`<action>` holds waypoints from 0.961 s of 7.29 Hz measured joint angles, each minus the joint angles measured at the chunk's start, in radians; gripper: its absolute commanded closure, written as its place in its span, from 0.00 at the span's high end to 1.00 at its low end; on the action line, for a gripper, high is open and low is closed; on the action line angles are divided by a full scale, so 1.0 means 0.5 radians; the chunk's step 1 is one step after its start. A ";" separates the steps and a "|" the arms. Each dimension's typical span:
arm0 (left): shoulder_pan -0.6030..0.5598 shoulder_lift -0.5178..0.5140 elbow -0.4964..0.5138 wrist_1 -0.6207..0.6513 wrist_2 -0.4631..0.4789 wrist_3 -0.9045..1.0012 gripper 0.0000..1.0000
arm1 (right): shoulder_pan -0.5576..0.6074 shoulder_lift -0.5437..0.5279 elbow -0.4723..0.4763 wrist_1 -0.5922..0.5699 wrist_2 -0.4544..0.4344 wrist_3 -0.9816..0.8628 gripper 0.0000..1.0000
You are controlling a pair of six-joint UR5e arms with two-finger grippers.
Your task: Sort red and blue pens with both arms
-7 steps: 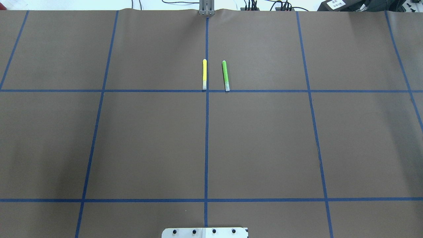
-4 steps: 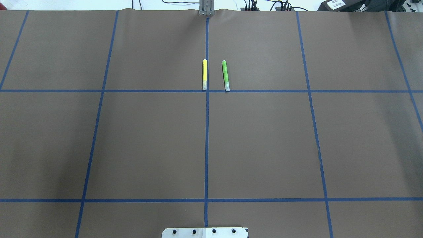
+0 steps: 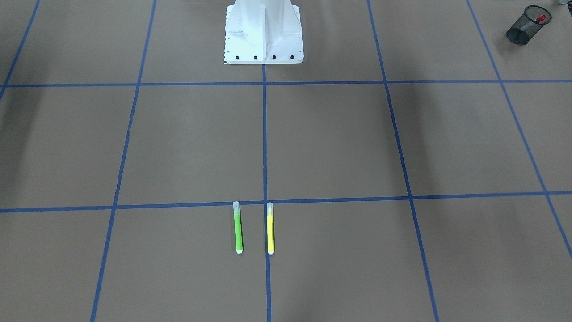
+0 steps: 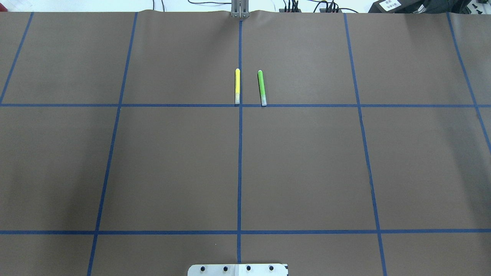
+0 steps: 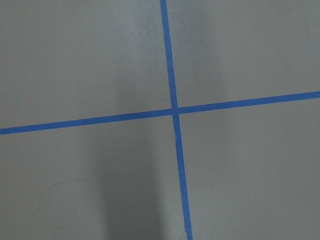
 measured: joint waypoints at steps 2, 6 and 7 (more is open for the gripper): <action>0.000 -0.006 0.021 -0.003 -0.001 0.004 1.00 | -0.001 0.000 0.000 0.000 0.000 0.000 1.00; 0.000 -0.008 0.027 -0.008 -0.001 0.005 1.00 | 0.001 -0.005 0.000 -0.002 0.007 0.000 1.00; 0.000 -0.008 0.029 -0.008 -0.001 0.005 1.00 | 0.001 -0.006 0.000 -0.003 0.010 0.000 1.00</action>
